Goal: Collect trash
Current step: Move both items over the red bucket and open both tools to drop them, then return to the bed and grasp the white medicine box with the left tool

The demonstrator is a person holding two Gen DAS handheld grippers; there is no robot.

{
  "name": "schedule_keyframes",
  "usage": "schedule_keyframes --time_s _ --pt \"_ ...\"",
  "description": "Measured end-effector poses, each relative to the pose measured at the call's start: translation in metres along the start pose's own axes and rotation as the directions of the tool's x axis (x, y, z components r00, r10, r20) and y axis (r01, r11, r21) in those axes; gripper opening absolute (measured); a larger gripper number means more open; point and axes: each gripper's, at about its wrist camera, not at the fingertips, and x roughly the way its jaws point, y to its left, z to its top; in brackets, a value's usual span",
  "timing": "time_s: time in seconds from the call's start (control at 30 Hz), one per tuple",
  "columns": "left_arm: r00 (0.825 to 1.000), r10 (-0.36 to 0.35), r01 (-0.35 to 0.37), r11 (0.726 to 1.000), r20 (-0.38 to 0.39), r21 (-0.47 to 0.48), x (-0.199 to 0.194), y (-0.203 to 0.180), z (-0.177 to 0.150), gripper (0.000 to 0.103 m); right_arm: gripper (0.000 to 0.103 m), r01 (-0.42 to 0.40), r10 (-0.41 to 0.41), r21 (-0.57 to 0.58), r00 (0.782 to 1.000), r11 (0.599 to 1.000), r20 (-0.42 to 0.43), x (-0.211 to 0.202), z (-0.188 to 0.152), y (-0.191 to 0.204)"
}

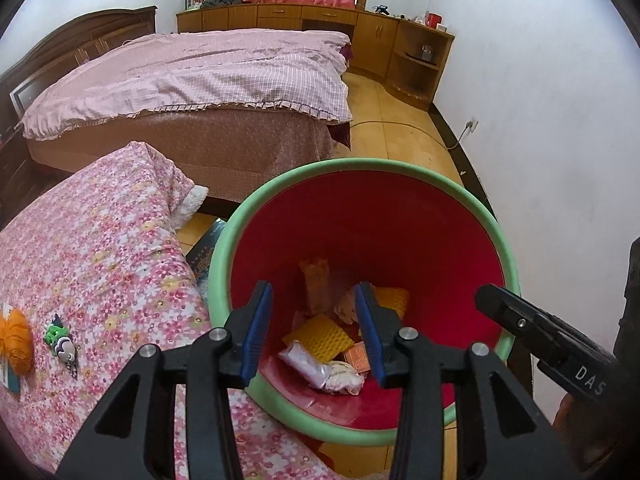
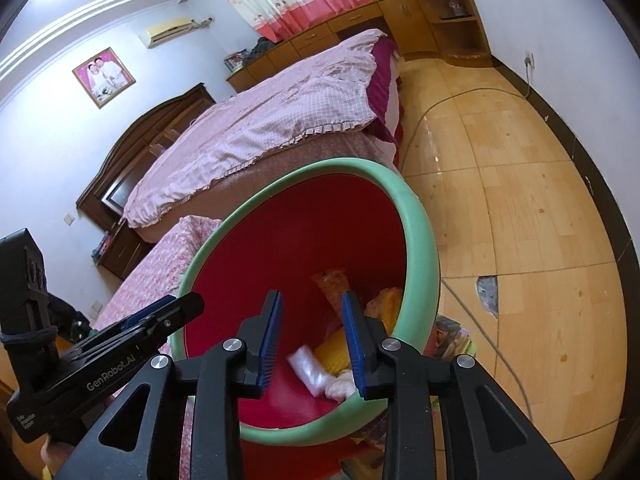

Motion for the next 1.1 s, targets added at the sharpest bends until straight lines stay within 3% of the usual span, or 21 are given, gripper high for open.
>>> schedule_keyframes --time_s 0.57,1.1 --pt "0.998 0.043 -0.041 0.998 0.041 -0.055 -0.052 0.043 -0.017 0.043 0.042 0.013 -0.012 -0.043 0.999 0.999 0.036 -0.022 -0.010 0.037" --pt "0.986 0.154 -0.141 0.975 0.066 -0.169 -0.108 0.126 -0.049 0.043 0.046 -0.022 0.025 -0.123 0.999 0.992 0.026 -0.026 -0.032 0.103"
